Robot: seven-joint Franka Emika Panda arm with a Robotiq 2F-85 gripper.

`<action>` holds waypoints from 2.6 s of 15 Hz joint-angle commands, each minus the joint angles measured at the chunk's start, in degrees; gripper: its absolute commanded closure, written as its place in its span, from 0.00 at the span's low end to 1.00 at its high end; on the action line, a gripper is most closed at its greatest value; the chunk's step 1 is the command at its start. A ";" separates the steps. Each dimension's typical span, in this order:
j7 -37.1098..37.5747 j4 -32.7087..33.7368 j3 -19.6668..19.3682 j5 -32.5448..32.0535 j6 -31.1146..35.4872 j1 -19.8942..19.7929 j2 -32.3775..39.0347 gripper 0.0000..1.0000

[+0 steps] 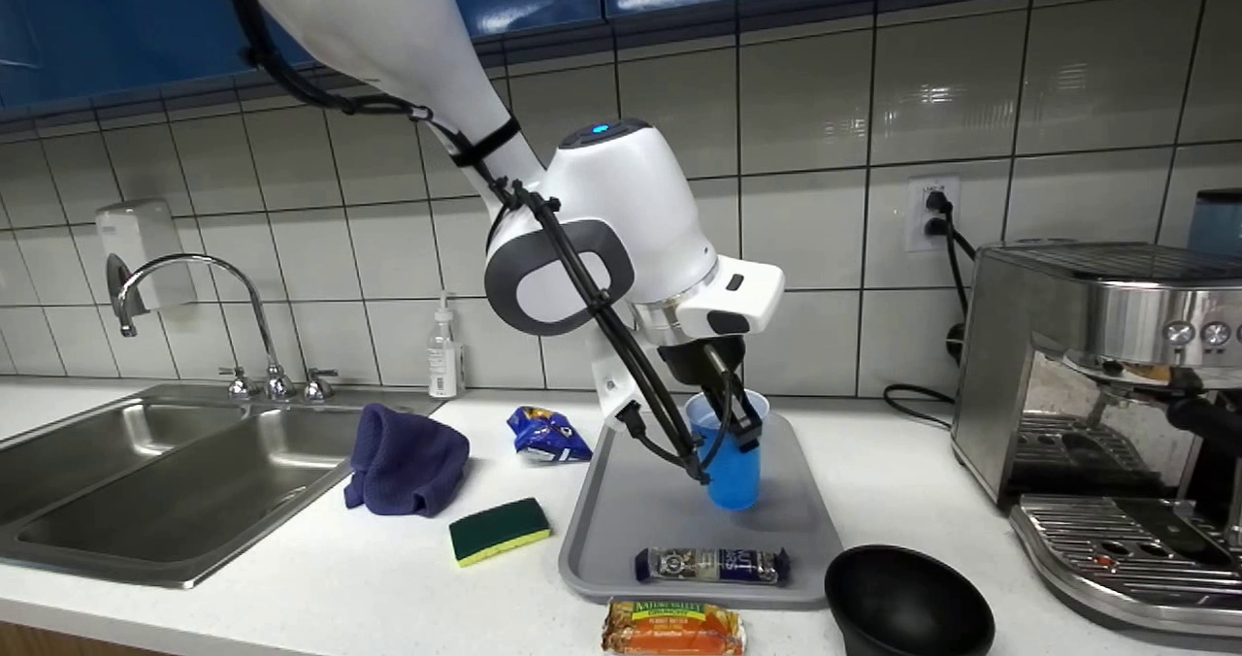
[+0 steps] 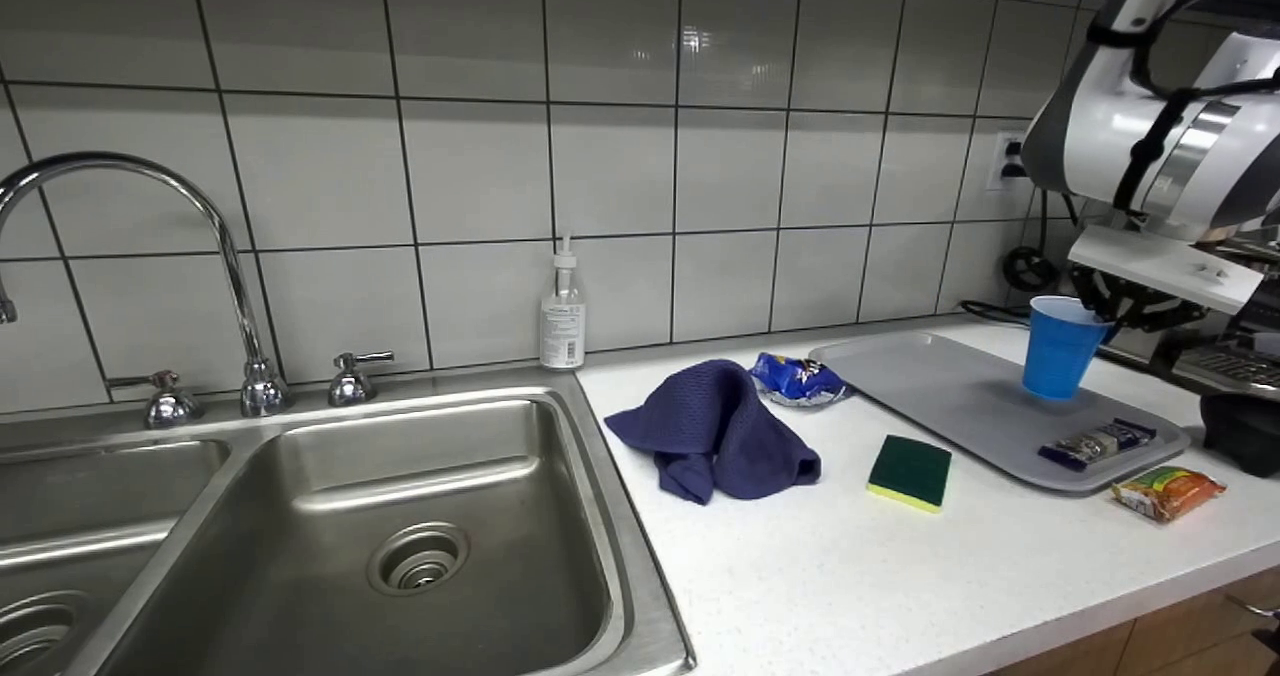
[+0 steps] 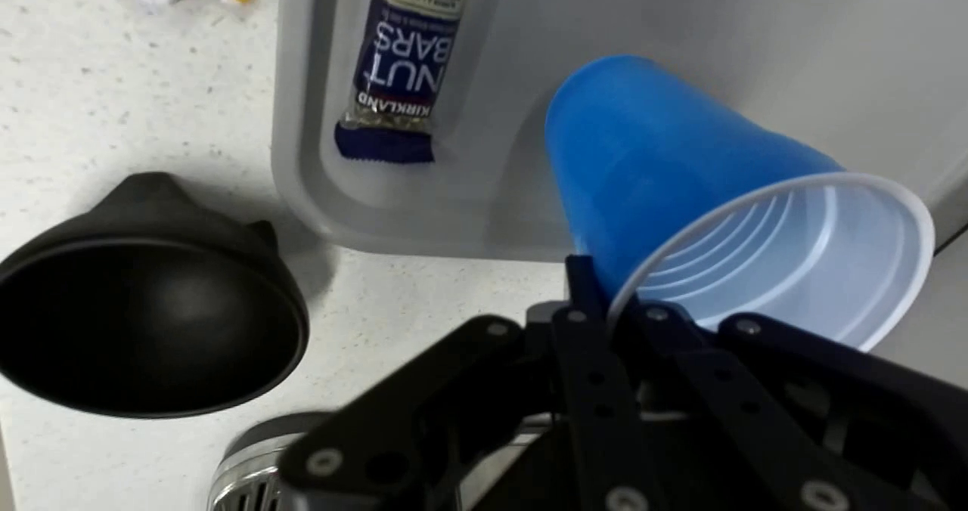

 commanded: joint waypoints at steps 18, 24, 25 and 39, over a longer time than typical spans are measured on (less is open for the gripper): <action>15.20 10.71 -16.28 -8.99 -14.04 12.69 11.17 0.99; 26.37 10.77 -13.27 -23.63 -14.60 8.27 10.71 0.99; 28.76 10.88 -12.81 -26.68 -14.89 7.57 10.51 0.99; 37.68 11.75 -10.50 -36.77 -16.62 4.36 9.93 0.99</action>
